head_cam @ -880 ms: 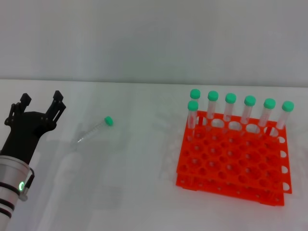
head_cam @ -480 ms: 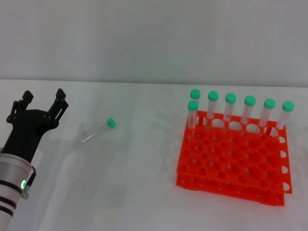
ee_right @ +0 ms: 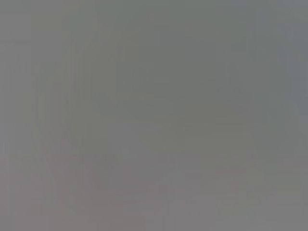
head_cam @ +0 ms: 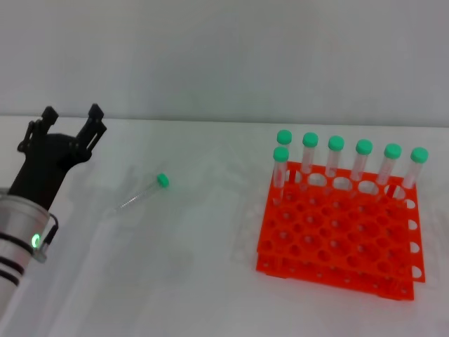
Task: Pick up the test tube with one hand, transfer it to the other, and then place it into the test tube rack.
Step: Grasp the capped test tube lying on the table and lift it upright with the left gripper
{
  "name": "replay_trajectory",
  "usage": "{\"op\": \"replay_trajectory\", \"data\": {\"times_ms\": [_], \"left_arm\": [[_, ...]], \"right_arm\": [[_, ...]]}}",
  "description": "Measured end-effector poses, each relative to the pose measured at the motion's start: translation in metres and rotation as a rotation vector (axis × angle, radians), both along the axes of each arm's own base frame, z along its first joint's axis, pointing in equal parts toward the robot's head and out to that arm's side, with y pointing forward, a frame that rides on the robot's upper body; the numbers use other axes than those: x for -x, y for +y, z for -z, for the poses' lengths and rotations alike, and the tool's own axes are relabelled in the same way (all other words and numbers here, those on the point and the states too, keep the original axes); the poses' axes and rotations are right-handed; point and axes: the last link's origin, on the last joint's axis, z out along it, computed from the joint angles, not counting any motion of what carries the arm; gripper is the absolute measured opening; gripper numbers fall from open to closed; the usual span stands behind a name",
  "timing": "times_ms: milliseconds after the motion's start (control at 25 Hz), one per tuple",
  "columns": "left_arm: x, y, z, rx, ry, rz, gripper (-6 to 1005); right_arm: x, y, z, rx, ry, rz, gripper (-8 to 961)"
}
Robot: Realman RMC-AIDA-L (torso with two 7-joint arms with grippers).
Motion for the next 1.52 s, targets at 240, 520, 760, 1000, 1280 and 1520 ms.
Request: {"op": "replay_trajectory", "data": {"times_ms": [240, 520, 760, 1000, 1280, 1520], "left_arm": [[0.002, 0.028, -0.031, 0.195, -0.091, 0.080, 888], [-0.013, 0.057, -0.069, 0.461, -0.061, 0.172, 889], [-0.018, 0.078, -0.102, 0.795, 0.040, -0.002, 888], [-0.030, 0.089, -0.123, 0.977, 0.281, -0.151, 888], [-0.041, 0.095, -0.108, 1.151, 0.498, -0.293, 889], [-0.044, 0.100, -0.086, 1.169, 0.575, -0.338, 889]], "right_arm": [[0.003, 0.005, -0.002, -0.012, 0.007, -0.006, 690], [0.004, 0.009, -0.007, -0.033, 0.013, -0.008, 685], [0.008, 0.017, -0.009, -0.049, 0.015, -0.013, 681], [0.009, 0.024, -0.011, -0.052, 0.018, -0.006, 678], [0.012, 0.028, -0.010, -0.047, 0.021, -0.007, 673], [0.011, 0.028, -0.009, -0.043, 0.025, 0.002, 670]]}}
